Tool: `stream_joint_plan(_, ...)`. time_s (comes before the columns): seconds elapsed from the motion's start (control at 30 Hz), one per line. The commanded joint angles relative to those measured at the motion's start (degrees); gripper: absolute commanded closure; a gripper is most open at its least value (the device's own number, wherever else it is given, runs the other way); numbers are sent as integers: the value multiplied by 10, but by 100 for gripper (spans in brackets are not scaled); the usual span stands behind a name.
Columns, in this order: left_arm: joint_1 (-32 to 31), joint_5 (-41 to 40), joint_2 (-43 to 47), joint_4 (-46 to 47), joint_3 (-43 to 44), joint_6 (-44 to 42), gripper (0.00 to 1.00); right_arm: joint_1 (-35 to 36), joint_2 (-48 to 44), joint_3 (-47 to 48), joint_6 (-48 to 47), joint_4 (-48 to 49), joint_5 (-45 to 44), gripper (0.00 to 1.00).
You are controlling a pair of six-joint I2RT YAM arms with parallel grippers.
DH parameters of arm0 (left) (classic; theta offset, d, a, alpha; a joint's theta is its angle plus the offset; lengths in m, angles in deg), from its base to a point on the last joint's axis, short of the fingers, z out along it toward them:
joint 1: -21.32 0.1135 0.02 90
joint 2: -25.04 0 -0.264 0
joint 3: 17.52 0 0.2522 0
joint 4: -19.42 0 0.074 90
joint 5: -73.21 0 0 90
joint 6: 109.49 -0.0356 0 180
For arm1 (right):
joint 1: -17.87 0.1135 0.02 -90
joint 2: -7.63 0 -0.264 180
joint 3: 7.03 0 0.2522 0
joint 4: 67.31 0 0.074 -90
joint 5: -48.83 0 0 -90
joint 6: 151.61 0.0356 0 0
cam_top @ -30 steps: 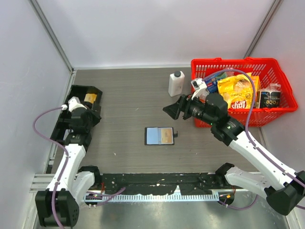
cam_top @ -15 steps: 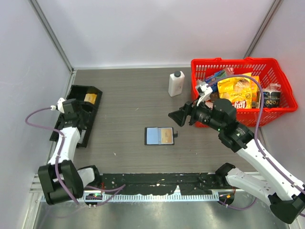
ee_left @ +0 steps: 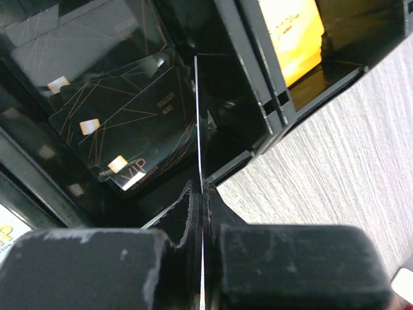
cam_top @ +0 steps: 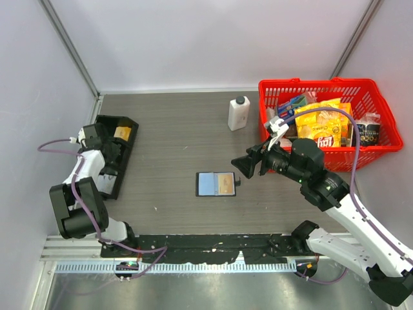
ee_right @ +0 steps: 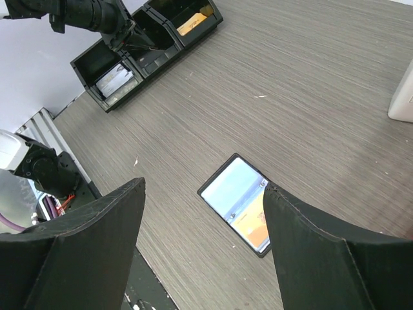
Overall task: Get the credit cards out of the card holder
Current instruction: Place the credit card in the storage box, then remove the credit card from the card holder.
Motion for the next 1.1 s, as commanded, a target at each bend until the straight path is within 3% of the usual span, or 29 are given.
stream_joint_plan(0.0,6,0,0,-45,37,0,95,6,-7,4,-20,5,-19,22)
stream_joint_plan(0.07,6,-16,6,-68,47,-14,85,7,-3,5,-20,5,-19,22)
stream_joint_plan(0.13,6,-34,12,-85,55,-32,68,8,-1,7,-18,5,-19,22)
stream_joint_plan(0.27,6,-58,33,-118,73,-62,49,7,10,13,-15,-1,-20,22)
stream_joint_plan(0.53,-19,-44,119,-154,74,-114,28,6,40,32,7,-17,-27,22)
stream_joint_plan(0.67,-134,-67,155,-169,82,-133,24,7,57,34,26,-24,-27,22)
stream_joint_plan(0.8,-307,-106,156,-175,95,-121,21,8,71,34,39,-32,-45,23)
stream_joint_plan(0.9,-435,-132,129,-169,102,-106,21,10,82,34,45,-43,-69,27)
stream_joint_plan(1.07,-583,-133,43,-144,149,-105,23,20,86,16,64,-40,-92,34)
